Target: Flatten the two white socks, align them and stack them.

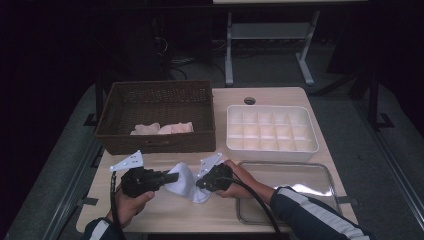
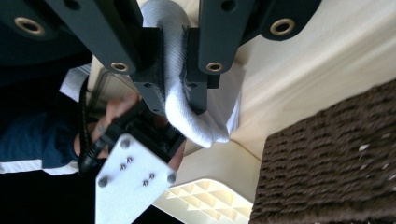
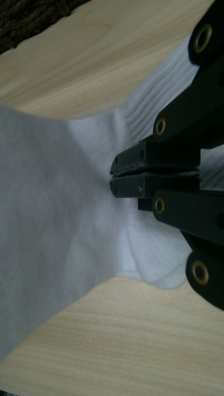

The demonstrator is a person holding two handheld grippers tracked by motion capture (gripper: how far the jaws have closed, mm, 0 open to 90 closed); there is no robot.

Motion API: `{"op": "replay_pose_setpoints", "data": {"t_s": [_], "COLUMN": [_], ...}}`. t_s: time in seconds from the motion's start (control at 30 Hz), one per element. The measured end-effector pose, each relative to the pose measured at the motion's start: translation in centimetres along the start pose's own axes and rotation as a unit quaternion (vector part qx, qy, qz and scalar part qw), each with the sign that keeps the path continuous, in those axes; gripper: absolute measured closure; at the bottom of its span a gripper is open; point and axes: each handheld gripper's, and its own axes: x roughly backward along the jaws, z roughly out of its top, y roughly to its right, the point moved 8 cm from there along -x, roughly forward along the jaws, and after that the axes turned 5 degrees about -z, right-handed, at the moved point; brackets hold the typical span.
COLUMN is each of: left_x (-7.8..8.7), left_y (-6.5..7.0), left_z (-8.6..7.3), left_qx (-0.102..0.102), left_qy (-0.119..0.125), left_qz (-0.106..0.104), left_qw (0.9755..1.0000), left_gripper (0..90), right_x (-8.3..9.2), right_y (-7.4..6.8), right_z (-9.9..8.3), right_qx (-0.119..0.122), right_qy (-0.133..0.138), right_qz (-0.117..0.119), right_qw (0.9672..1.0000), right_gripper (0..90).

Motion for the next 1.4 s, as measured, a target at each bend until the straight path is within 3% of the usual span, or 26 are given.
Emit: {"op": "replay_pose_setpoints", "data": {"t_s": [0.07,0.17,0.23,0.37,0.5,0.67,0.8,0.9,0.97,1.0,1.07,1.17,1.23,1.33,1.4], "left_x": [-0.5,-1.2,-1.7,-2.7,-3.9,-6.2,-8.2,-9.9,-11.0,-11.4,-12.3,-13.3,-13.6,-13.7,-13.3], "left_y": [0.0,-0.3,-0.5,-0.5,-0.5,-0.5,-1.1,-1.5,-1.7,-2.0,-2.1,-2.4,-2.6,-1.6,-1.2], "left_z": [0.3,0.4,0.4,0.3,0.8,1.3,1.5,1.0,0.7,0.6,0.4,0.0,0.1,0.7,1.2], "left_qx": [0.000,0.002,0.007,0.008,0.010,0.010,0.011,0.007,0.017,0.011,0.018,0.006,-0.022,-0.032,-0.059], "left_qy": [0.000,-0.007,-0.010,-0.019,-0.019,-0.023,-0.034,-0.054,-0.060,-0.066,-0.071,-0.087,-0.094,-0.090,-0.088], "left_qz": [0.005,0.014,0.014,0.019,0.027,0.032,0.043,0.053,0.055,0.060,0.058,0.071,0.077,0.038,0.052], "left_qw": [1.0000,0.9999,0.9998,0.9996,0.9994,0.9992,0.9984,0.9971,0.9966,0.9960,0.9956,0.9937,0.9924,0.9947,0.9930], "left_gripper": [81.2,81.1,80.9,80.9,80.8,80.8,80.7,80.7,80.5,80.6,80.5,78.7,75.7,60.6,47.5], "right_x": [0.4,2.3,3.8,6.0,7.6,7.6,6.8,6.2,5.8,5.7,5.6,5.5,5.4,5.4,5.4], "right_y": [0.0,0.9,1.9,3.4,4.5,5.3,5.8,5.8,5.8,5.7,5.8,5.9,6.0,6.0,6.1], "right_z": [0.0,0.7,0.8,-0.5,-2.3,-4.4,-5.0,-5.4,-5.5,-5.5,-5.6,-5.7,-5.5,-5.4,-5.5], "right_qx": [0.004,-0.005,-0.015,-0.033,-0.053,-0.051,-0.077,-0.076,-0.072,-0.075,-0.074,-0.069,-0.068,-0.072,-0.072], "right_qy": [0.002,0.034,0.048,0.025,0.006,-0.036,-0.035,-0.042,-0.045,-0.045,-0.044,-0.045,-0.044,-0.043,-0.043], "right_qz": [-0.003,-0.009,-0.026,-0.058,-0.074,-0.093,-0.084,-0.077,-0.077,-0.077,-0.078,-0.079,-0.078,-0.078,-0.081], "right_qw": [1.0000,0.9994,0.9984,0.9974,0.9958,0.9938,0.9929,0.9932,0.9934,0.9932,0.9932,0.9935,0.9937,0.9934,0.9932], "right_gripper": [73.8,68.2,67.1,66.4,65.5,64.2,65.6,66.3,66.7,66.9,67.0,67.3,67.2,66.7,66.2]}}
